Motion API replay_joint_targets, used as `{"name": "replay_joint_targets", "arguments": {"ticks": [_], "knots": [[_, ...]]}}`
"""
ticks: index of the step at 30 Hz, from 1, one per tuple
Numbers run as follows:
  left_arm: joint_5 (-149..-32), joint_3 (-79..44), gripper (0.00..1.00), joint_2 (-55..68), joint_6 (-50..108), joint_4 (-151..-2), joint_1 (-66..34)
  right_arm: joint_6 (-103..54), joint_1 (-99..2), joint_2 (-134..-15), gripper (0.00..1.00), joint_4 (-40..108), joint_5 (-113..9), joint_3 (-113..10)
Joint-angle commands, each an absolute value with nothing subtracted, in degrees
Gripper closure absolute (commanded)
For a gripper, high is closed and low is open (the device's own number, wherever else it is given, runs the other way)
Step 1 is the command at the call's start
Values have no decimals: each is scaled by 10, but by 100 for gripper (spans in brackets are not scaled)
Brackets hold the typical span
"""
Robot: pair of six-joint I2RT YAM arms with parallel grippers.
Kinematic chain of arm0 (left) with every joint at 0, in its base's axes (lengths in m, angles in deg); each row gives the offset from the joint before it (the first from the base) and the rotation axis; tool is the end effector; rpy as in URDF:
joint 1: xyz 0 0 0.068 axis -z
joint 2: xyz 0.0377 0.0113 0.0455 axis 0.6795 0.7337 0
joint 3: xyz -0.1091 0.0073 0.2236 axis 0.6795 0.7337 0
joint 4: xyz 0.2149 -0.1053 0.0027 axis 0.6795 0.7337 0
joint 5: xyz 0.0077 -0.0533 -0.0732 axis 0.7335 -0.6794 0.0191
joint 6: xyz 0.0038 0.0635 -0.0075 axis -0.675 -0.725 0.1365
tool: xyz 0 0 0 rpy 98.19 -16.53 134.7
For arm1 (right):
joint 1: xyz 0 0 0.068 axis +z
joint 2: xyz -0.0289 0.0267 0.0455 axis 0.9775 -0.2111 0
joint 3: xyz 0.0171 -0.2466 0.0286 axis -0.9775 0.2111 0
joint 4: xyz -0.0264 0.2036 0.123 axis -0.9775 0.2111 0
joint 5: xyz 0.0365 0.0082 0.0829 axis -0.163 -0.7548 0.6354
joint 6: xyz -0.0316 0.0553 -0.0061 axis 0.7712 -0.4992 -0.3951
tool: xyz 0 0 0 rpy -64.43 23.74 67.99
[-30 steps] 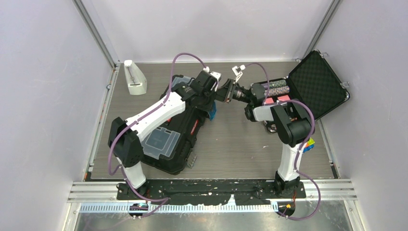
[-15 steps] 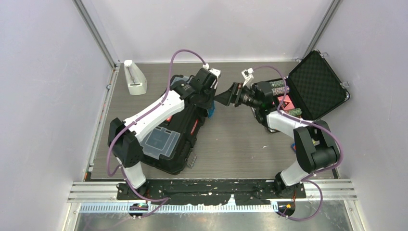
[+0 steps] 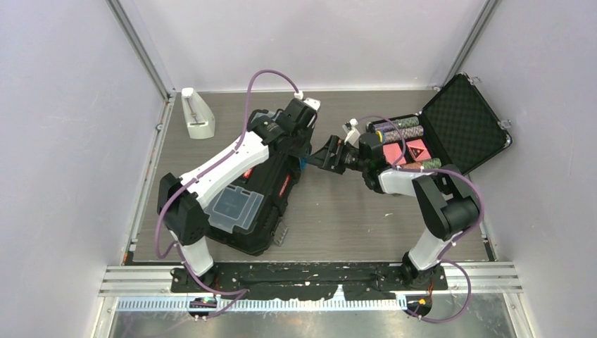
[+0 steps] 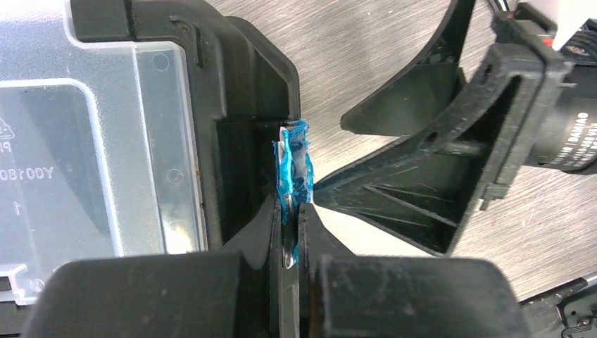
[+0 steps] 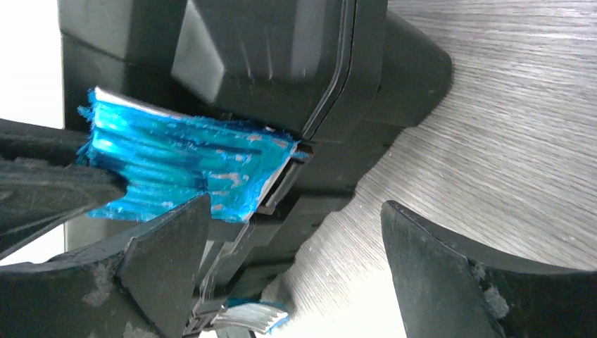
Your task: Pack the tool kit
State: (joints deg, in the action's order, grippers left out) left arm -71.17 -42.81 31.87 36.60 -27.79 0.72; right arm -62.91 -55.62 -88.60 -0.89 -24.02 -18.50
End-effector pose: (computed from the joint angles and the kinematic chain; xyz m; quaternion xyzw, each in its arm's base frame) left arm 0.2741 -0.2472 0.3002 0.1685 0.9212 -0.0985 0.3366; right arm 0.2974 0.1521 0.1750 -0.0188 0.7940 0.5126 0.3264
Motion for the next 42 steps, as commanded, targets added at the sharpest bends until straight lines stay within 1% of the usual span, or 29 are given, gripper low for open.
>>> {"name": "replay_joint_targets", "arguments": {"ticks": [1, 2, 4, 9, 12, 13, 15, 17, 21, 27, 31, 37, 42], "knots": [[-638, -437, 100, 310, 336, -248, -7, -673, -545, -912, 5, -95, -240, -216], [-635, -437, 99, 309, 337, -246, -7, -681, -542, -921, 4, -100, -237, -219], [-629, -439, 90, 304, 340, -243, -7, -690, -539, -928, 4, -118, -234, -221], [-614, -443, 60, 276, 344, -238, -7, -689, -535, -930, 4, -126, -232, -222], [-614, -452, 40, 263, 347, -231, -7, -689, -535, -932, 5, -126, -232, -224], [-614, -456, 35, 259, 347, -227, -5, -690, -536, -932, 4, -126, -232, -224], [-609, -462, 29, 250, 348, -223, -3, -692, -535, -931, 5, -126, -231, -225], [-598, -463, 26, 245, 349, -222, -2, -693, -535, -930, 5, -127, -232, -225], [-573, -476, 25, 241, 348, -199, -2, -695, -534, -936, 5, -127, -236, -236], [-545, -447, 27, 200, 336, -215, -5, -699, -530, -955, 5, -122, -239, -276], [-556, -431, 27, 181, 336, -221, -23, -685, -521, -968, 5, -87, -249, -305], [-565, -412, 16, 176, 338, -216, -37, -674, -513, -989, 5, -46, -272, -314], [-583, -384, 12, 161, 343, -229, -51, -661, -505, -978, 5, -6, -295, -313]]}}
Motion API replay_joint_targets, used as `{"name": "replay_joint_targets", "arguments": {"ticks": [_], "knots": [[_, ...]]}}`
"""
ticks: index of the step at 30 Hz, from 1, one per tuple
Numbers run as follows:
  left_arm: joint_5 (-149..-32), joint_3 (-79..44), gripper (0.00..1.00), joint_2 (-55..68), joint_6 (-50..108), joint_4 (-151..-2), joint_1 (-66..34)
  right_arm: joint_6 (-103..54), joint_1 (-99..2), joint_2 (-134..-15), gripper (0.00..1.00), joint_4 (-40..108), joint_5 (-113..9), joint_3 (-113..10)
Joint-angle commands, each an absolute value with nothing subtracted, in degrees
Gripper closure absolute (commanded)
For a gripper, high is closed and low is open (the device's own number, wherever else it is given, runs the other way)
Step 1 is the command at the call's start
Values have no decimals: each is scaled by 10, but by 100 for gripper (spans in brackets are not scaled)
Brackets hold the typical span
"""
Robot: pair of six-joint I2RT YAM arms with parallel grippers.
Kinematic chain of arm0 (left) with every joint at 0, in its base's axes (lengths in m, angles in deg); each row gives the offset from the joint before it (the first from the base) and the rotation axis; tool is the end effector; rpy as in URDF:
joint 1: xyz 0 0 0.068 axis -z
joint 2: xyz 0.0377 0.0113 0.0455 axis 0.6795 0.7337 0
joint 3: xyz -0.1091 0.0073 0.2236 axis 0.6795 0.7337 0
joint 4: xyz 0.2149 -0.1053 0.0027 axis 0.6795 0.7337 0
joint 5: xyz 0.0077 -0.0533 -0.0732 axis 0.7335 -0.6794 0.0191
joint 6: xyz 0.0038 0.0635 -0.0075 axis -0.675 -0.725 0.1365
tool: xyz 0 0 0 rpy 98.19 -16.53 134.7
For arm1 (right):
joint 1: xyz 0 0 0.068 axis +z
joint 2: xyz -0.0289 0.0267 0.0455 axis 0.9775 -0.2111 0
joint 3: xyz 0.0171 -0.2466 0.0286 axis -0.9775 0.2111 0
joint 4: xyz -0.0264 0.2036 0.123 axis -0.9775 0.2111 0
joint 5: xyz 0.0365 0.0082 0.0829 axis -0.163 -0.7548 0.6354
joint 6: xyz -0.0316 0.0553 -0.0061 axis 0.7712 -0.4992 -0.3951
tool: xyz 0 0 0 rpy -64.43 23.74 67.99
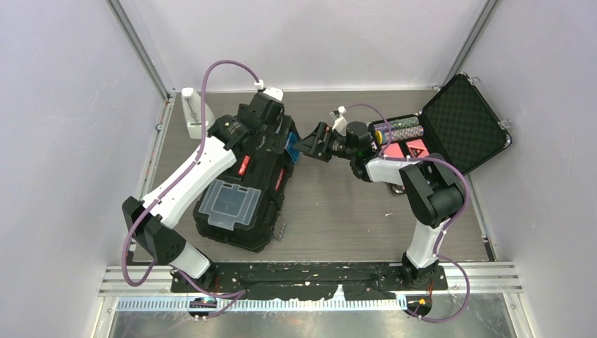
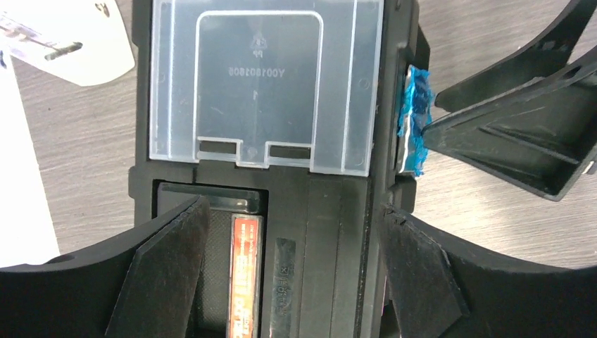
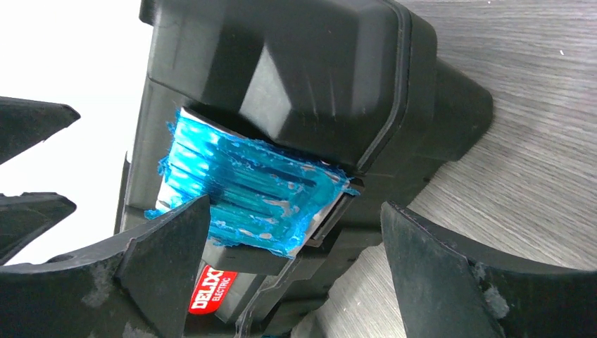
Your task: Pack the tool kit
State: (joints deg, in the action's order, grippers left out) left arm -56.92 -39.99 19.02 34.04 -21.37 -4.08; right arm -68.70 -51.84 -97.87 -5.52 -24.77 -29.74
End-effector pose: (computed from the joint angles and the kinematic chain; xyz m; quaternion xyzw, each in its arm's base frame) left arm 0.2530 -0.1756 0.3508 0.0975 0.9050 0.0134 0.4140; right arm 0.3289 0.1913 0.1871 -0.0214 0.7653 0.5539 0.3273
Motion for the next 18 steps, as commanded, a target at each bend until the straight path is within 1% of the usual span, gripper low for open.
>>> {"name": "replay_joint_targets", "arguments": {"ticks": [1, 6, 11, 15, 18], "knots": [[-589, -380, 11, 159, 344, -230, -54, -660, -503, -977, 5, 1, -299, -312], [-602, -374, 11, 160, 343, -235, -61, -668, -498, -973, 5, 8, -305, -310], [-613, -407, 10, 187, 341, -246, -58, -656, -498, -977, 5, 22, -309, -315], [-572, -460, 7, 230, 313, -245, -40, -658, -498, -982, 5, 18, -309, -318], [-532, -505, 7, 282, 292, -225, -26, -657, -498, -983, 5, 17, -308, -321]]}}
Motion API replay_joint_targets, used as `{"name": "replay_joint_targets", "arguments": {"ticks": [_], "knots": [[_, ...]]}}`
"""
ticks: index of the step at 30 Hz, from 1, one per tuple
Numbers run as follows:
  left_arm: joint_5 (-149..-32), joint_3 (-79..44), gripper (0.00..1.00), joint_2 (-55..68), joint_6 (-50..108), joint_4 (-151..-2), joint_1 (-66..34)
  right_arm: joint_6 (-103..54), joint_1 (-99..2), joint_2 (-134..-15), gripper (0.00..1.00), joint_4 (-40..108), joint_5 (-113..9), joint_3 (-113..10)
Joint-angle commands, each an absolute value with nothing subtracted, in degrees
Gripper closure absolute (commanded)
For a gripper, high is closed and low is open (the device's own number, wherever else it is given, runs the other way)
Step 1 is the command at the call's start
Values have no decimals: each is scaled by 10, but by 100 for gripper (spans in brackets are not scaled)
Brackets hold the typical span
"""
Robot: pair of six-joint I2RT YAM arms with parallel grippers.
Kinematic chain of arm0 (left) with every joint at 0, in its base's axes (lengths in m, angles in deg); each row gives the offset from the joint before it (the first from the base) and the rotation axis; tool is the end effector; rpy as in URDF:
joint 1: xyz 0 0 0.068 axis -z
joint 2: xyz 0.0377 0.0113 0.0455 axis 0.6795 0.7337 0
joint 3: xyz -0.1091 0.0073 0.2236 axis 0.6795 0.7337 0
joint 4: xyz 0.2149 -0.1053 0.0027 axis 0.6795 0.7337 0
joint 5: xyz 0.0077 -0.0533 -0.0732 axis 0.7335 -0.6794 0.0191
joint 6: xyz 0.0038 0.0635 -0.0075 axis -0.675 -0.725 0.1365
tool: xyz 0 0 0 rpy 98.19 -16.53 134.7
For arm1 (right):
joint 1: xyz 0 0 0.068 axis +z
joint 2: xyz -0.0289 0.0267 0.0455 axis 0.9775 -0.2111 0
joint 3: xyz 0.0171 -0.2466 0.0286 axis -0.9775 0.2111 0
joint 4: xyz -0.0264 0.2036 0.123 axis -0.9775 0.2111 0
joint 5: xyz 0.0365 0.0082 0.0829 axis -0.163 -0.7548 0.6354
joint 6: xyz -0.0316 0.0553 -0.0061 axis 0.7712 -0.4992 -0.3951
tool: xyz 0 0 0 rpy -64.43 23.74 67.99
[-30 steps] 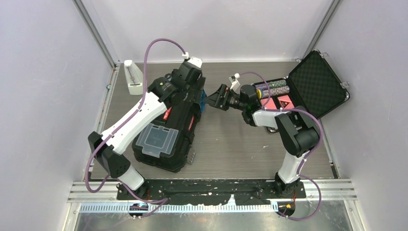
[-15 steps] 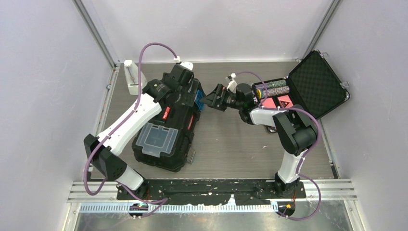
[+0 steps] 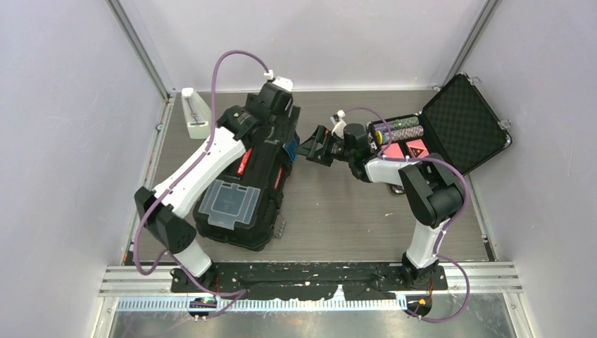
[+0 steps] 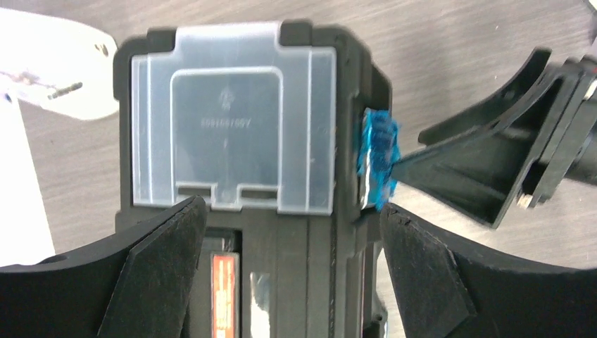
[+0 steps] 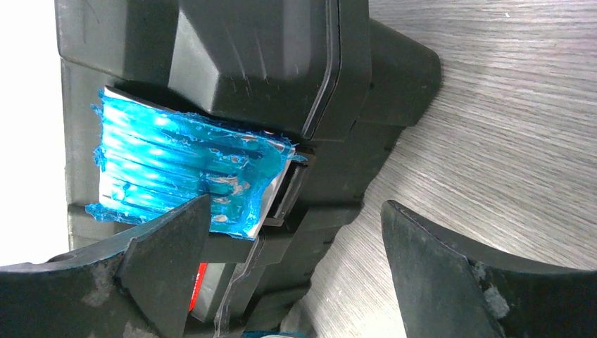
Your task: Pack the tool kit
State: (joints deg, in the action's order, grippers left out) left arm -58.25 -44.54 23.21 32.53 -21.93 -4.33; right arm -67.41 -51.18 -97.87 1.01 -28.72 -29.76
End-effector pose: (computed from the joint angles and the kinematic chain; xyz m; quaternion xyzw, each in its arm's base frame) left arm 0.2677 -0.1870 0.3530 0.1099 0.9027 0.0061 0.4161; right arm 0.3264 0.1918 0.1740 0.0057 0.7982 0.5158 0.3111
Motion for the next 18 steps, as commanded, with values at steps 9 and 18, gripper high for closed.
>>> {"name": "replay_joint_targets", "arguments": {"ticks": [9, 18], "knots": [[-424, -542, 8, 364, 251, -204, -7, -658, -498, -988, 5, 15, -302, -328], [-347, -537, 10, 385, 238, -185, 7, -658, -498, -989, 5, 12, -300, -326]]}}
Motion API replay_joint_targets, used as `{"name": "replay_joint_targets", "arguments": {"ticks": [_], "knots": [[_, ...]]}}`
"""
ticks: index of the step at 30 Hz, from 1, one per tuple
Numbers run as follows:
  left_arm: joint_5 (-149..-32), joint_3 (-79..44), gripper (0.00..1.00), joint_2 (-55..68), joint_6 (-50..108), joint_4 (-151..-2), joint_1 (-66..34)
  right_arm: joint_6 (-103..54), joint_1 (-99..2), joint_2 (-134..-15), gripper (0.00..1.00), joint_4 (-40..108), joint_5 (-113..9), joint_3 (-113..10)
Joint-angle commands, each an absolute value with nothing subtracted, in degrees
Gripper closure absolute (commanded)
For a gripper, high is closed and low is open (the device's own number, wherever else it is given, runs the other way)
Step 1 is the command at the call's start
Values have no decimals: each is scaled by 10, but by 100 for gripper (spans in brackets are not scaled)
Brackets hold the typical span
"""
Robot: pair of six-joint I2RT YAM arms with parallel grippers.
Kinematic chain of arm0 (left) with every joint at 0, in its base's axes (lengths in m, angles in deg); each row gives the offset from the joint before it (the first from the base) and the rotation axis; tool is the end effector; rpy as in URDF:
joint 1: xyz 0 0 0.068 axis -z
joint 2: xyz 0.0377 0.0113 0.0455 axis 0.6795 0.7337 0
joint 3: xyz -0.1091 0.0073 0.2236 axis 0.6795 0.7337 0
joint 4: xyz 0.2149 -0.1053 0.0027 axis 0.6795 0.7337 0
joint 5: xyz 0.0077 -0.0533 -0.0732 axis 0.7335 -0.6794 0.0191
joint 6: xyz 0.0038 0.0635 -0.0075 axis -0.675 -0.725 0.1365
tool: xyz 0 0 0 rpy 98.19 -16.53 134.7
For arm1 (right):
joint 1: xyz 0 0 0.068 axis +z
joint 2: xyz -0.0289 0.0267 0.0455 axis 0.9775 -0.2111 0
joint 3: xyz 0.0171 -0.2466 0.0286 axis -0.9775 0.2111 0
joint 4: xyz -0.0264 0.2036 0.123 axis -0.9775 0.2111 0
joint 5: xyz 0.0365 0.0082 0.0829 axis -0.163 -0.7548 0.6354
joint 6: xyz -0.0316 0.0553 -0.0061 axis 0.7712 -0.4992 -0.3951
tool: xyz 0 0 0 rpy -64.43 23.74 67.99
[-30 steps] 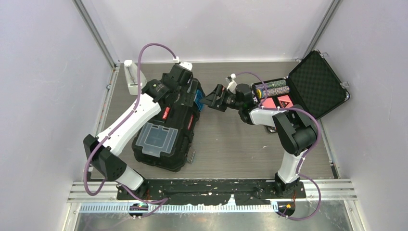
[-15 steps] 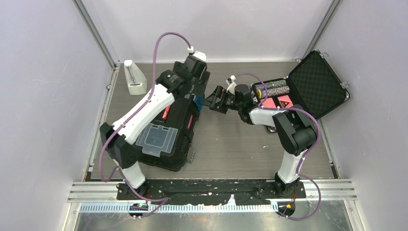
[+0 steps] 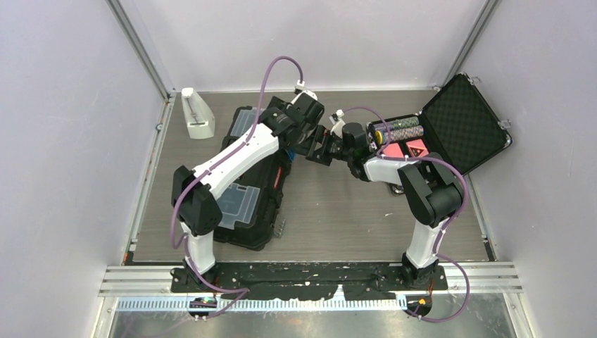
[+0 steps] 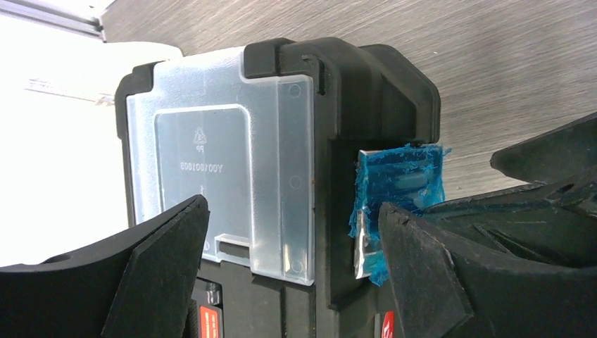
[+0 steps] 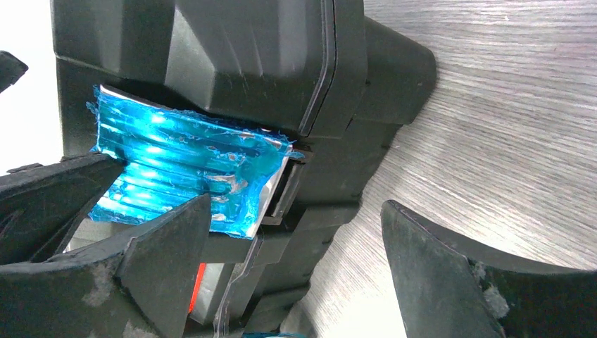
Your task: Pack the tool kit
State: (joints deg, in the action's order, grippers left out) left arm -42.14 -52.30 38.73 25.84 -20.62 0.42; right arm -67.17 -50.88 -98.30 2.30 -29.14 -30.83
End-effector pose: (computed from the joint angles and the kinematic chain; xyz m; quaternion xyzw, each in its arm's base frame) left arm 0.2991 -0.2372 0.3061 0.1718 0.8849 0.1707 0.3978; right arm 0.3282 0.1945 0.1744 0.0059 0.8015 0.5120 0.3090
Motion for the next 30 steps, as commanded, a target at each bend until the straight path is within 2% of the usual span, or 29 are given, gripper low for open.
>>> {"name": "replay_joint_targets", "arguments": {"ticks": [1, 8, 15, 30], "knots": [[-341, -535, 10, 381, 234, -189, 10, -659, -498, -990, 5, 10, -299, -326], [-323, -538, 10, 356, 198, -222, 25, -660, -498, -991, 5, 7, -297, -326], [-302, -543, 10, 392, 190, -207, 21, -657, -498, -988, 5, 8, -296, -325], [-362, -523, 13, 428, 228, -175, 16, -675, -513, -988, 5, -66, -279, -293]]}}
